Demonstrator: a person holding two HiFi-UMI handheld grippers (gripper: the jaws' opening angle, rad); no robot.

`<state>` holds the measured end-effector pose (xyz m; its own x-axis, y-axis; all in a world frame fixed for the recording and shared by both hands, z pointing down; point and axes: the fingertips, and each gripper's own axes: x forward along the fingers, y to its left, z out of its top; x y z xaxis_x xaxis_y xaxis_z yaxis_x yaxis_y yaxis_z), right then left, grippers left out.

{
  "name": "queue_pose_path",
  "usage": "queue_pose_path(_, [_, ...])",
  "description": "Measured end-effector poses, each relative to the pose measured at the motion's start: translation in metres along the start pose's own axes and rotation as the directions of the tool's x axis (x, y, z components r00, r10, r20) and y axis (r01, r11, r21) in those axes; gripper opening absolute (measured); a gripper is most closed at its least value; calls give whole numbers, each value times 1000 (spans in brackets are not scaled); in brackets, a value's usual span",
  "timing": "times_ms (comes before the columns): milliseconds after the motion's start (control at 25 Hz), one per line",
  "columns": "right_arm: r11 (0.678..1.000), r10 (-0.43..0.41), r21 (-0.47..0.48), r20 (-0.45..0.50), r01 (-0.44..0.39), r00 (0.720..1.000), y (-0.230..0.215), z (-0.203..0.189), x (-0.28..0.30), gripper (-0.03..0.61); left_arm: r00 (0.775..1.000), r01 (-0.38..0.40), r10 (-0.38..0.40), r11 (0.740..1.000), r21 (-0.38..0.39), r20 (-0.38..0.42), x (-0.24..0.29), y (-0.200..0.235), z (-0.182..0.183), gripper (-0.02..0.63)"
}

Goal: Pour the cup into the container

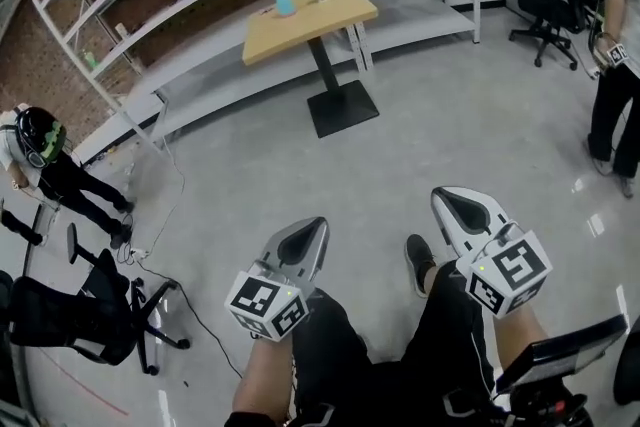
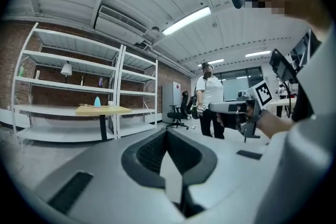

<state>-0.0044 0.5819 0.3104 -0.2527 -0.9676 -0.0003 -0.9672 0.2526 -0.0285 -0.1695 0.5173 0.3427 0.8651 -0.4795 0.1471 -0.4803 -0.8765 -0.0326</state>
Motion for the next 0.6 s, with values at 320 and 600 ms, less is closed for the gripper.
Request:
queue_pose_path(320, [1000, 7, -24, 5, -7, 1000, -56, 5, 74, 2, 999, -28, 28, 1000, -3, 44, 61, 54, 18, 2])
queue_pose_path(600, [998, 34, -56, 35, -32, 999, -97, 37, 144, 2, 993, -68, 66, 997, 19, 98, 105, 107, 52, 2])
